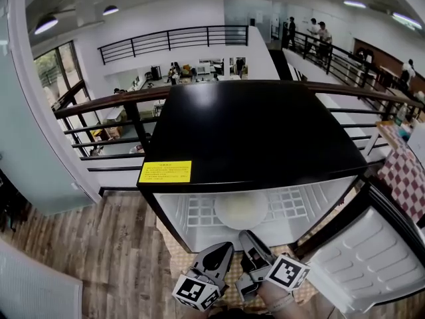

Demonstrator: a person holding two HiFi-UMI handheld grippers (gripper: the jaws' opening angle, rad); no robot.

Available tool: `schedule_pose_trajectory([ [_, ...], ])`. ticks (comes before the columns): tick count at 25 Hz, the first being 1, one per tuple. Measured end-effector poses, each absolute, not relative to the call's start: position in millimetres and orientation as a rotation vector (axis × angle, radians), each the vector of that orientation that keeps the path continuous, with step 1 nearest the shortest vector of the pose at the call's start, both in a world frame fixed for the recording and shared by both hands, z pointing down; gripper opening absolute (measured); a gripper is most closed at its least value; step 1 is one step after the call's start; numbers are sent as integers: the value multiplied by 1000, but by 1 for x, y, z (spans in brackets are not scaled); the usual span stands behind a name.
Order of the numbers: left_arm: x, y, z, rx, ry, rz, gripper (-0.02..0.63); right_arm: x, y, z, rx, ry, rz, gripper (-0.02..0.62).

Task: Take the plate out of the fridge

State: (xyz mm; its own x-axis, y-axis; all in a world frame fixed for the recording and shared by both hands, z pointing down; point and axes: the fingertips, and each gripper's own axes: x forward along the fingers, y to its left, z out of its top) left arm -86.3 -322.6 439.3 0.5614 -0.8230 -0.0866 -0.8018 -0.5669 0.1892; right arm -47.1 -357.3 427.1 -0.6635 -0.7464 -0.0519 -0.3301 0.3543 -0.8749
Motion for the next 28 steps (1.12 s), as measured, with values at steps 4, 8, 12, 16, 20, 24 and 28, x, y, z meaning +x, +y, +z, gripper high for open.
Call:
schedule_pose_trajectory([
  [4,-89,-321,441,2665,-1360,-230,12,-42,-366,430,-968,2071,-1331,107],
  [8,-90,-322,440,2670,-1338,-226,12,-42,-376,430,-988,2017,-1373,107],
  [12,-86,-324,442,2673,-1309,-226,12,-43,-382,433,-993,1954,-1437,106],
  [16,-83,-324,441,2696,-1276,-227,12,-39,-384,438,-1010,1938,-1440,64],
  [20,-86,-325,445,2686,-1281,-219,11,-41,-378,438,-977,1873,-1484,57],
  [24,-85,-326,446,2690,-1275,-223,12,-37,-372,437,-964,1848,-1481,54],
  [28,-88,-329,445,2680,-1285,-236,12,-36,-366,436,-945,1845,-1469,52],
])
